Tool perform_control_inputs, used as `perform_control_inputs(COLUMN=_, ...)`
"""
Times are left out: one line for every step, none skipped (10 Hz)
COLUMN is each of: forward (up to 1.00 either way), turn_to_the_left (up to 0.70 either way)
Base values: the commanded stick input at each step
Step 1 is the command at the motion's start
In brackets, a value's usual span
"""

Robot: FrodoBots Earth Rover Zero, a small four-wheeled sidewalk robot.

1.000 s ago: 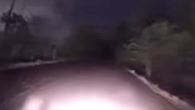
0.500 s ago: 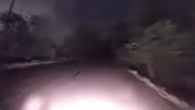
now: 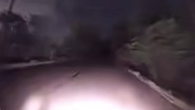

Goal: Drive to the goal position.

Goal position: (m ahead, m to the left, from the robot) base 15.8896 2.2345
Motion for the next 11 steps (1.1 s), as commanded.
perform_control_inputs(forward=0.5, turn_to_the_left=0.0)
perform_control_inputs(forward=0.5, turn_to_the_left=0.0)
perform_control_inputs(forward=0.5, turn_to_the_left=0.0)
perform_control_inputs(forward=0.5, turn_to_the_left=0.0)
perform_control_inputs(forward=0.5, turn_to_the_left=0.0)
perform_control_inputs(forward=0.5, turn_to_the_left=0.0)
perform_control_inputs(forward=0.5, turn_to_the_left=0.0)
perform_control_inputs(forward=0.5, turn_to_the_left=0.0)
perform_control_inputs(forward=0.5, turn_to_the_left=0.0)
perform_control_inputs(forward=0.5, turn_to_the_left=0.0)
perform_control_inputs(forward=0.5, turn_to_the_left=0.0)
